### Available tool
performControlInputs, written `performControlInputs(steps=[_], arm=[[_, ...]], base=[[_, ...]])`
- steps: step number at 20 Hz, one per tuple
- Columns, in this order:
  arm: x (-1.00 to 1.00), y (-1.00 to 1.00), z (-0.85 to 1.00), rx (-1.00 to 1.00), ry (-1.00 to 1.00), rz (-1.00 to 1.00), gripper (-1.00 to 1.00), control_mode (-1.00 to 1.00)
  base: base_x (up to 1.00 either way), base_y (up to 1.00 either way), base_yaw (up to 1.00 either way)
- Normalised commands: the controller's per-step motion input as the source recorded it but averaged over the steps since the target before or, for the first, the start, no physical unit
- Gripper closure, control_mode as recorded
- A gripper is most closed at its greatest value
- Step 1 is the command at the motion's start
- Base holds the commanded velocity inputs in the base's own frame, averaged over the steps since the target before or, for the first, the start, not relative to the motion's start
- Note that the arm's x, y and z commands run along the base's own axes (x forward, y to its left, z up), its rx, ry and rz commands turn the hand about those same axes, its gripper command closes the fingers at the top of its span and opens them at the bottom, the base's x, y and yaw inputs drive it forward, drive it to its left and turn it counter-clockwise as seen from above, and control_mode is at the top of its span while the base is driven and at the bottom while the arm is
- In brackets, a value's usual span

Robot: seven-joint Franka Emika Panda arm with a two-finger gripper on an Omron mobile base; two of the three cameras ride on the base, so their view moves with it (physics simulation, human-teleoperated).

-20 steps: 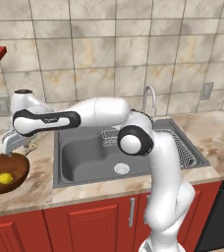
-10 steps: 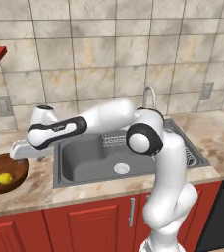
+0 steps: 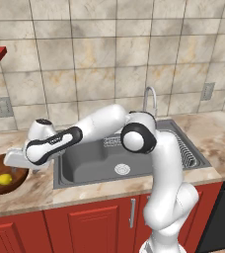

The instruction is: Pick the lemon from the sink and place it in the bowl. Then pick the bowl and place it in the microwave. Then close the microwave door and press the start button.

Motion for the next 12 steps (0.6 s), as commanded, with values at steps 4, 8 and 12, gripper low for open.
performControlInputs(steps=[4,8,12], arm=[[0.01,0.05,-0.1,0.0,0.11,-0.12,1.0,-1.0],[0.0,0.0,0.0,-0.01,0.03,0.0,1.0,-1.0],[0.0,-0.1,0.0,0.0,0.0,0.0,1.0,-1.0]], base=[[0.0,0.0,0.0],[0.0,0.0,0.0],[0.0,0.0,0.0]])
